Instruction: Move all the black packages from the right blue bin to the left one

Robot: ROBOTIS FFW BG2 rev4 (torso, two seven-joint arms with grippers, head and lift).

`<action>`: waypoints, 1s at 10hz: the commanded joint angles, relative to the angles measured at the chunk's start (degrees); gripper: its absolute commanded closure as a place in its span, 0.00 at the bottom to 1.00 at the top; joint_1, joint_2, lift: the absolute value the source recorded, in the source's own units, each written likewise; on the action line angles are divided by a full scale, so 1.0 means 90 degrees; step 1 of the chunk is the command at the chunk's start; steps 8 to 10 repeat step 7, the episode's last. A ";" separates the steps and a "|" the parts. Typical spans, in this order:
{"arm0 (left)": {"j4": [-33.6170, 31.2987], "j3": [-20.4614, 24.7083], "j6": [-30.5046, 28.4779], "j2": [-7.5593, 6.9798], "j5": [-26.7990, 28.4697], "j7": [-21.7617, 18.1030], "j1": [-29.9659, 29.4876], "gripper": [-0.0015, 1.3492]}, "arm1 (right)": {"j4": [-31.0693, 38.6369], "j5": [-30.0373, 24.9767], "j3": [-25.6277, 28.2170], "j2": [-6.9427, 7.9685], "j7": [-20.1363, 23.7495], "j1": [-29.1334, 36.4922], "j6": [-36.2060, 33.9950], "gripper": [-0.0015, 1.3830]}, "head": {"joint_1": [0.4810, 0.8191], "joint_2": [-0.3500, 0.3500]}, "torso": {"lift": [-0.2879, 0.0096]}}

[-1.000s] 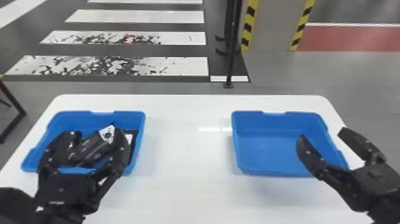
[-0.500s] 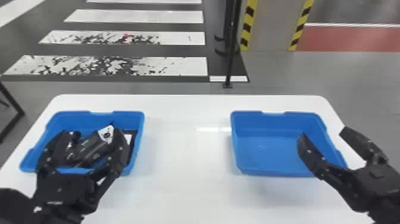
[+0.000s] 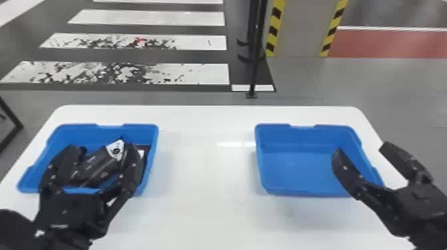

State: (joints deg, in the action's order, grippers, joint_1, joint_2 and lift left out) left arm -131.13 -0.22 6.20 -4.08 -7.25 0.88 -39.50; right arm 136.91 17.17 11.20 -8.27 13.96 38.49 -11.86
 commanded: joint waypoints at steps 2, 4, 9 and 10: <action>0.0016 -0.0013 -0.0032 -0.0006 -0.0033 0.0000 0.0015 0.06 | -0.0001 0.0009 0.0000 0.0001 0.0002 0.0005 0.0052 0.09 | 0.63 0.46 | 0.50; 0.0016 -0.0026 -0.0032 -0.0015 -0.0058 -0.0010 0.0030 0.06 | -0.0001 0.0021 0.0000 0.0001 -0.0038 0.0020 0.0068 0.09 | 0.63 0.46 | 0.50; 0.0016 -0.0039 -0.0048 -0.0015 -0.0083 -0.0010 0.0030 0.06 | 0.0014 0.0060 0.0000 0.0011 -0.0096 0.0051 0.0115 0.09 | 0.63 0.45 | 0.50; 0.0016 -0.0039 -0.0048 -0.0015 -0.0083 -0.0010 0.0030 0.06 | 0.0014 0.0060 0.0000 0.0011 -0.0096 0.0051 0.0115 0.09 | 0.63 0.45 | 0.50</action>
